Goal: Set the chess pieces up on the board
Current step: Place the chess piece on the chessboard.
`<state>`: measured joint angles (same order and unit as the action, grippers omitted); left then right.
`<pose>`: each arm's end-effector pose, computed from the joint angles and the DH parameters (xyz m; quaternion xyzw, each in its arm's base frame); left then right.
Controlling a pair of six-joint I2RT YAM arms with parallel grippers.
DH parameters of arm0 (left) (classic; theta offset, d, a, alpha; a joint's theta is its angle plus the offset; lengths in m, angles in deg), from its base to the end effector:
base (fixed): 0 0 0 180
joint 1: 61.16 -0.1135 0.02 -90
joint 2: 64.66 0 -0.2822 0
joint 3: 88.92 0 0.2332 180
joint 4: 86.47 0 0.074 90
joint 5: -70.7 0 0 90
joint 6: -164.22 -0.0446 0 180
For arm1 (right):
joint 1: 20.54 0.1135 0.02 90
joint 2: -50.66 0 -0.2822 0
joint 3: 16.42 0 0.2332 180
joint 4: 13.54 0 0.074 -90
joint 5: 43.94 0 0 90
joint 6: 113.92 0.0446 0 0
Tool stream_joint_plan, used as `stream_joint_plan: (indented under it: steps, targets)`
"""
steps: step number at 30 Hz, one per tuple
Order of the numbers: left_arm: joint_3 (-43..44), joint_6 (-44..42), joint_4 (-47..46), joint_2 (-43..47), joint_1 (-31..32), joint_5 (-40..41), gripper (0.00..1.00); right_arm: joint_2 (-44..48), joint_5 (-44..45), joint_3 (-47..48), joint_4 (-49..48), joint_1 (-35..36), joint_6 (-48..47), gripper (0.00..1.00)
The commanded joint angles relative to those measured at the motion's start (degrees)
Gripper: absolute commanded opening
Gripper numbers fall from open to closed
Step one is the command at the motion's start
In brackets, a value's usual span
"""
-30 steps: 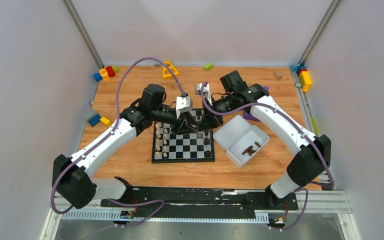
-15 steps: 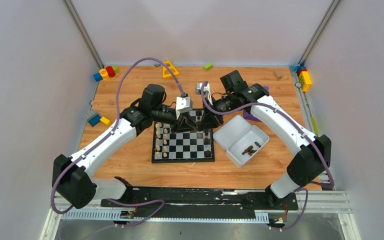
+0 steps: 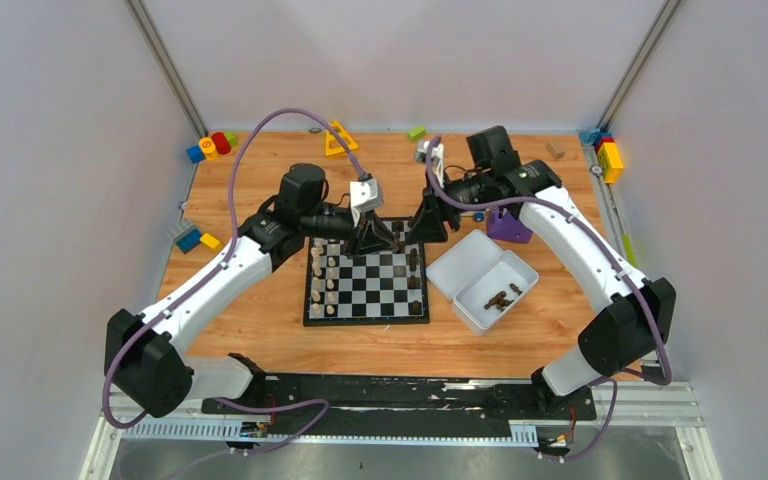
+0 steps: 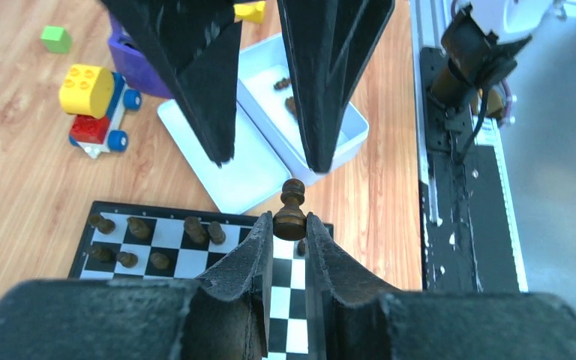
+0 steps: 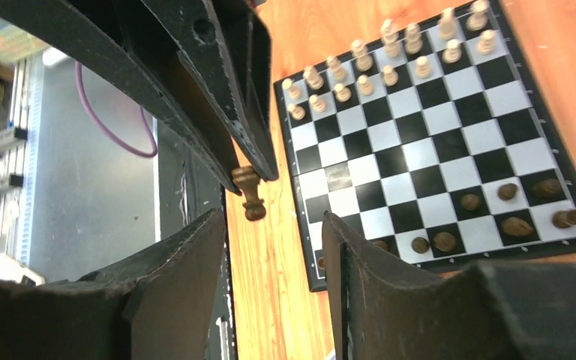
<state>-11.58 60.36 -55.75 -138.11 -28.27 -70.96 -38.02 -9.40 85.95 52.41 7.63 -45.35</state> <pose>0.2018 -0.1722 0.3539 0.5137 0.6133 -0.4440 0.4036 0.2479 0.1744 0.3723 -0.4879 0.6972 0.4564 0.2599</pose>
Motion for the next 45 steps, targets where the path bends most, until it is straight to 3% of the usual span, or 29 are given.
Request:
stream_joint_plan:
  steps: [1,8,15,23,36,45]
  targets:
    - [-0.9,11.47,-11.05,1.07,-2.13,-0.48,0.0,4.24,-5.19,0.18,-10.13,-4.67,9.03,0.51]
    - [-6.84,27.51,-29.25,-0.65,-4.65,-1.46,0.0,4.92,-6.94,-4.82,-21.44,-6.87,20.92,0.51]
    - [-11.64,33.99,-41.11,-2.05,-4.67,-1.72,0.0,0.86,-10.65,-6.29,-25.57,-6.89,26.09,0.52]
    - [-13.7,38.42,-48.45,-3.21,-4.67,-2.1,0.0,-1.65,-14.24,-7.39,-27.68,-6.89,28.08,0.49]
    - [-14.01,39.3,-50.82,-4.05,-4.67,-1.26,0.0,-2.26,-18.97,-8.18,-29.36,-6.43,29.23,0.33]
    - [-13.7,38.26,-49.83,-3.72,-4.67,-1.1,0.0,-2.55,-18.98,-8.45,-29.6,-5.56,29.16,0.28]
